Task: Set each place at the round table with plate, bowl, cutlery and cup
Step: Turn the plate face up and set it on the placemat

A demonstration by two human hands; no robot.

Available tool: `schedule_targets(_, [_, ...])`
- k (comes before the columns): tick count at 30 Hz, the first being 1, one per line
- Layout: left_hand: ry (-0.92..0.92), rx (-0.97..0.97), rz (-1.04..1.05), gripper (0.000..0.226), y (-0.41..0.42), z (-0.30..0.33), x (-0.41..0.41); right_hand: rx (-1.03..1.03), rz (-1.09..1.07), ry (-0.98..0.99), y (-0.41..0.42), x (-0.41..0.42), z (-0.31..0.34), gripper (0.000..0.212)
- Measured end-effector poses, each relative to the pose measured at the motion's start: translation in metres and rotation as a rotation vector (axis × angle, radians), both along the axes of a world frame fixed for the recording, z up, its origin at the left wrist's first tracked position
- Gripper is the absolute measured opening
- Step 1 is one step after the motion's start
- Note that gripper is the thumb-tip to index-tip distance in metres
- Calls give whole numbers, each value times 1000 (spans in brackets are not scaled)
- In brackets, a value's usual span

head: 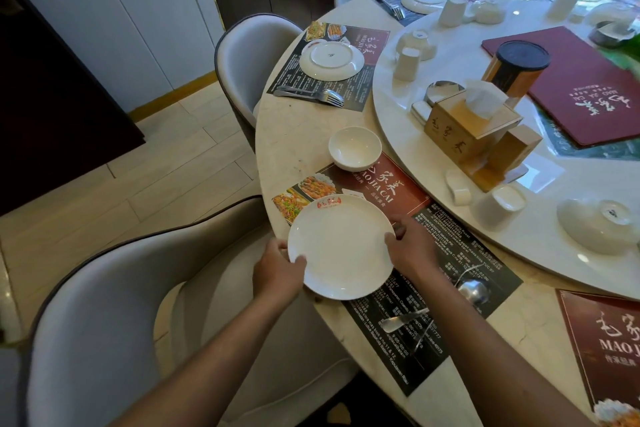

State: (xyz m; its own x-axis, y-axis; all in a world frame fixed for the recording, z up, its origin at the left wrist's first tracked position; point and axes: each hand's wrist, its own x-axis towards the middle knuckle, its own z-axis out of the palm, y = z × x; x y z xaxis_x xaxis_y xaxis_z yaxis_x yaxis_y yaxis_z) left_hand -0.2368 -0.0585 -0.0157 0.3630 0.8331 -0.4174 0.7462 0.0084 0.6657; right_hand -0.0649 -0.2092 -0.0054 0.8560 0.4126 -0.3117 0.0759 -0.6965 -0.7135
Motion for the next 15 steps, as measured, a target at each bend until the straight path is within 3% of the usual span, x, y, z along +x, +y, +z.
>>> schedule_targets(9, [-53, 33, -74, 45, 38, 5, 24, -127, 67, 38, -21, -24, 2, 56])
schedule_targets(12, [-50, -64, 4, 33, 45, 5, 25, -107, 31, 10, -20, -26, 2, 55])
schedule_targets(15, [-4, -130, -74, 27, 36, 3, 14, -87, -10, -8, -16, -20, 2, 52])
